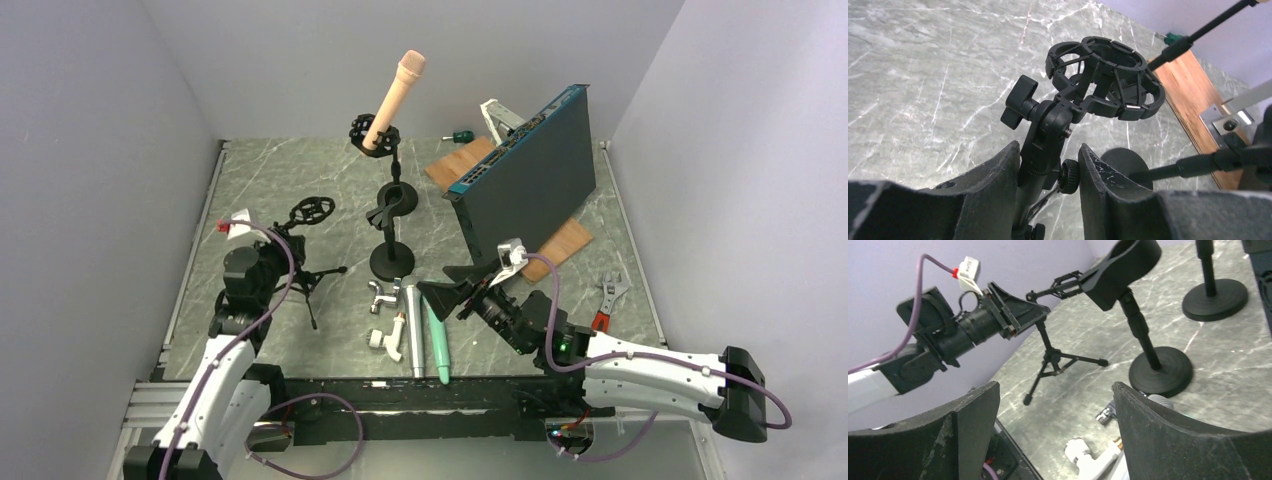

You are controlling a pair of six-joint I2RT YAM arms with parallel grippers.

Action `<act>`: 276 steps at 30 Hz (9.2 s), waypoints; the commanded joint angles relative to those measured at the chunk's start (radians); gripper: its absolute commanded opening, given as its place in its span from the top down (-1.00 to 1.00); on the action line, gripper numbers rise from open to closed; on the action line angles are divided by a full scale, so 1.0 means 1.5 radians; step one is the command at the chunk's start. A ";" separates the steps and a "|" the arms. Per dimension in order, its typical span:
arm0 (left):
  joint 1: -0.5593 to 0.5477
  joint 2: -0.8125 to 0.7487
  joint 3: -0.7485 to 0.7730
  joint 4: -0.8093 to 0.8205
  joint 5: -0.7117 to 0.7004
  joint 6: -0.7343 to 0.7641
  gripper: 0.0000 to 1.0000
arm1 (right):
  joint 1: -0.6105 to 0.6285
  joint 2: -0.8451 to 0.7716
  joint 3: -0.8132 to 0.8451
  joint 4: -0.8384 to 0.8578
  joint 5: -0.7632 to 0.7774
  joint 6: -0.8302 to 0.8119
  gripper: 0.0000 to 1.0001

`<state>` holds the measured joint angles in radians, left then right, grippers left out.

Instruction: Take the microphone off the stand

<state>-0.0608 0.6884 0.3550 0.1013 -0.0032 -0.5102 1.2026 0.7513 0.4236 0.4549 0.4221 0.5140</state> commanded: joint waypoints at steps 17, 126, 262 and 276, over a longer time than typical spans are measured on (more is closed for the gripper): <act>-0.016 0.055 0.021 0.220 -0.273 0.118 1.00 | -0.048 0.031 -0.019 0.040 -0.030 0.013 -0.72; 0.082 0.378 0.386 0.146 0.497 -0.066 -0.96 | -0.390 0.803 1.012 -0.255 -0.227 0.060 -0.46; -0.004 0.428 0.424 0.124 0.485 -0.059 -0.95 | -0.152 0.249 0.045 -0.409 -0.072 0.178 -0.45; -0.071 0.499 0.515 0.174 0.279 -0.279 -0.81 | -0.153 0.148 0.049 -0.428 -0.055 0.138 -0.79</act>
<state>-0.1223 1.4162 1.0653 0.3054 0.5404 -0.8291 0.9703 1.0286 0.4610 -0.1848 0.3168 0.7506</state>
